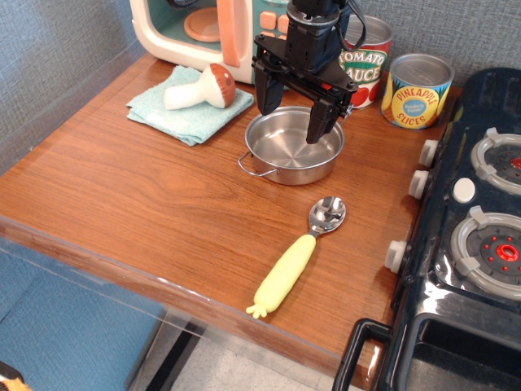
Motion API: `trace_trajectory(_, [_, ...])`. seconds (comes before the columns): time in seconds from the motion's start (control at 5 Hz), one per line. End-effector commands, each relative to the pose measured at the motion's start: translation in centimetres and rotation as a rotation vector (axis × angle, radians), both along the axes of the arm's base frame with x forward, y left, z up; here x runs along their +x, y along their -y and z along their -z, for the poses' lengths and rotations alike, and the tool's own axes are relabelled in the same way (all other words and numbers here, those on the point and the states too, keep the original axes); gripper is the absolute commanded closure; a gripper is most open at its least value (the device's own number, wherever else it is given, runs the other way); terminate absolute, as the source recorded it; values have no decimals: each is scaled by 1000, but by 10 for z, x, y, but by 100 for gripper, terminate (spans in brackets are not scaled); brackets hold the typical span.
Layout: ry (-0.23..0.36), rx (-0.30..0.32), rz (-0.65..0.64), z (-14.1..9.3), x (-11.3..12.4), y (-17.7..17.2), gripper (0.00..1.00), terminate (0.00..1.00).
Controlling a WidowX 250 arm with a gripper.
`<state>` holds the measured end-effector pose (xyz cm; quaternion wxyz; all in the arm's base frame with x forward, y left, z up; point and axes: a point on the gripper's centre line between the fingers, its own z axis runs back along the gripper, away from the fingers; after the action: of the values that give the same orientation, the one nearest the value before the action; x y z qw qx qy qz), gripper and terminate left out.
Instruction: Move the spoon to the front left corner of the table
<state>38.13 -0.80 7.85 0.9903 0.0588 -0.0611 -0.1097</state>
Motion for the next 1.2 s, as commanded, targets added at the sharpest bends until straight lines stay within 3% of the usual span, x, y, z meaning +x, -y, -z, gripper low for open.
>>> trace_trajectory(0.0, [0,0,0,0,0,0,0,0])
trace_trajectory(0.4, [20,-16,69,-11,-35,15,0,0])
trace_trajectory(0.6, [40,-49,110,-21,-75,31,0,0])
trace_trajectory(0.8, [-2,-85,95,3,-109,45,0,0])
trace_trajectory(1.0, [-73,-12,63,40,-130,54,0,0])
